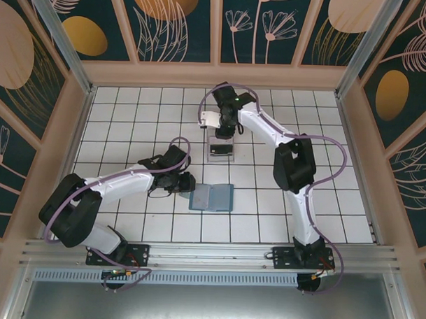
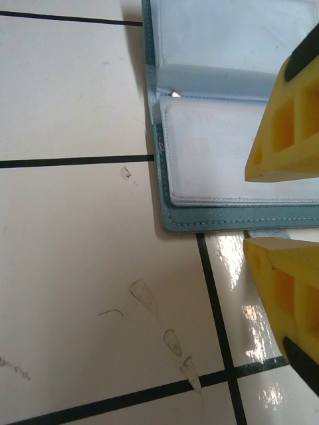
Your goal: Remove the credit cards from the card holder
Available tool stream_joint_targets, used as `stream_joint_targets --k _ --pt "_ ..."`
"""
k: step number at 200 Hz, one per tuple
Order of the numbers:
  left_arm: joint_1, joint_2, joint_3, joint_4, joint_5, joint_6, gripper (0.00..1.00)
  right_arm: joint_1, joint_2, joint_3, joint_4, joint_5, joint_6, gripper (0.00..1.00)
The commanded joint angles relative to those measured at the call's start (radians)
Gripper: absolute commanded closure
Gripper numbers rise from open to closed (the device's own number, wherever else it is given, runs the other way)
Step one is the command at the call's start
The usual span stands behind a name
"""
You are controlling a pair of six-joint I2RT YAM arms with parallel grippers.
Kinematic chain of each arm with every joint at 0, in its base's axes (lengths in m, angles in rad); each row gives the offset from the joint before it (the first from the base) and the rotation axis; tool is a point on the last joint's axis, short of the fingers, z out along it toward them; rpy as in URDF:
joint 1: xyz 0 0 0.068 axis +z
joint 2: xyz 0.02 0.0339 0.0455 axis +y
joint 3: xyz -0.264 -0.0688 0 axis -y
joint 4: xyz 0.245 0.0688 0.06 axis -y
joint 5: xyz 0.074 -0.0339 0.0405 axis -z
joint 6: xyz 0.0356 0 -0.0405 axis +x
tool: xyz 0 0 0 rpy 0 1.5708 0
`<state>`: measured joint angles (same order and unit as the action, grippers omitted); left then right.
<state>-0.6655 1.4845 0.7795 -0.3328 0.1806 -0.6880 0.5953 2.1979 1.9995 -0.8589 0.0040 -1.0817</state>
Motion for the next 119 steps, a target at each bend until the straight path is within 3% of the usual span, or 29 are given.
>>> stream_joint_targets --k 1,43,69,119 --pt "0.006 0.024 -0.008 0.024 0.043 0.023 0.71 0.008 -0.079 -0.022 0.048 0.025 0.05 0.6" --pt "0.007 0.048 -0.008 0.04 0.097 0.04 0.72 0.032 -0.145 -0.09 0.072 0.016 0.231 0.61" --pt "0.006 0.07 -0.013 0.051 0.139 0.053 0.73 0.053 -0.197 -0.177 0.097 -0.075 0.392 0.62" --pt "0.005 0.1 -0.006 0.054 0.193 0.073 0.75 0.077 -0.34 -0.44 0.284 -0.143 0.858 0.68"
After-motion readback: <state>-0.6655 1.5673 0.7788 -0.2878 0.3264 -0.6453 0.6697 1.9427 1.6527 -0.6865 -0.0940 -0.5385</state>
